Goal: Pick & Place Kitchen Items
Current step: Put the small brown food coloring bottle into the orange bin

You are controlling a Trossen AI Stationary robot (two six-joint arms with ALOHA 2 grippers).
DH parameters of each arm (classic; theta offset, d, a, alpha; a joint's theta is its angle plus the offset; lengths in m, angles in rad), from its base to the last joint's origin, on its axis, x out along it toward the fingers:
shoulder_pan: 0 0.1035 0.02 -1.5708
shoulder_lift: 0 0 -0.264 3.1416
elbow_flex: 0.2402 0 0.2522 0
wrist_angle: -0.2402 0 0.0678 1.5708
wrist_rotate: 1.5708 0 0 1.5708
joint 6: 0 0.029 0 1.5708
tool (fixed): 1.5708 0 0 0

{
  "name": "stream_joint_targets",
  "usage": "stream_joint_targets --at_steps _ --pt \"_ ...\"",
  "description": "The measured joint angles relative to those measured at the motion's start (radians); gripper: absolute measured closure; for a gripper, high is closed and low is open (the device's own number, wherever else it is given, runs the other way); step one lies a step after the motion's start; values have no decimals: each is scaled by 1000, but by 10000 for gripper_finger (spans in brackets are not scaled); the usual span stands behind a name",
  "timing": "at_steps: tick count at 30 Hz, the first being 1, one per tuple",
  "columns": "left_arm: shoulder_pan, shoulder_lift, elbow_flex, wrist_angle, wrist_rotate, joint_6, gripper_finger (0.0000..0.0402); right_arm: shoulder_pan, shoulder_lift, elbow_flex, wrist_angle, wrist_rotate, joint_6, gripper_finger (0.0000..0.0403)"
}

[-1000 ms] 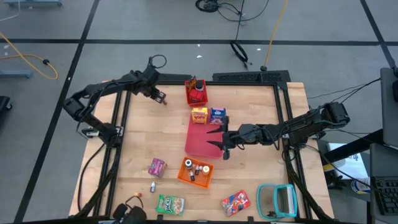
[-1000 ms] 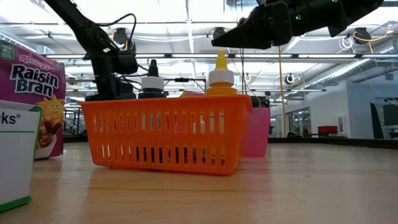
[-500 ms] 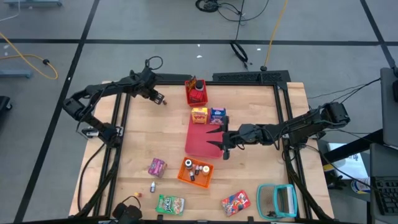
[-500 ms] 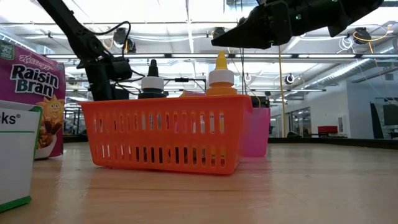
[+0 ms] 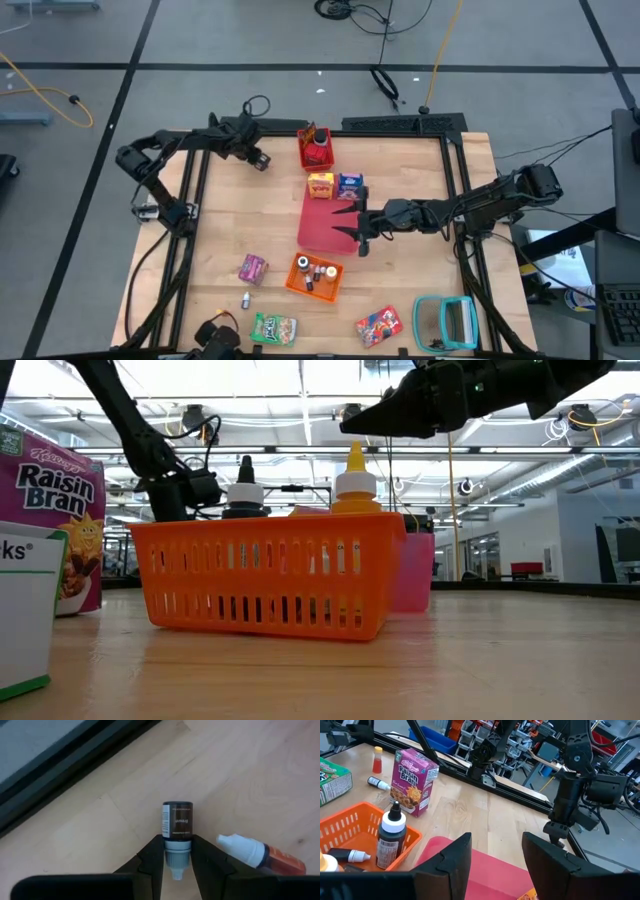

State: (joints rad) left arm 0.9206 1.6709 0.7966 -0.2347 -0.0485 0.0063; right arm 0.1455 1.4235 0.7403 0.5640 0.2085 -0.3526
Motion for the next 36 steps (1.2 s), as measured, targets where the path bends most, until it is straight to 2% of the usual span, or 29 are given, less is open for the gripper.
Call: stream_joint_targets --at_steps 5,9,18,27,36 --pt "0 3 1 -2 4 -1 317 0 0 0 -3 0 0 234" --pt "-1 3 3 -20 1 -1 362 -1 0 0 -2 0 0 234" --pt "-1 -25 -1 -66 -2 -43 363 -1 0 0 -1 0 0 234" --pt "-19 -169 -3 -214 -2 -68 363 -1 0 0 -1 0 0 234" --pt "-149 -371 -2 -309 22 -117 362 -1 0 0 -1 0 7 234"
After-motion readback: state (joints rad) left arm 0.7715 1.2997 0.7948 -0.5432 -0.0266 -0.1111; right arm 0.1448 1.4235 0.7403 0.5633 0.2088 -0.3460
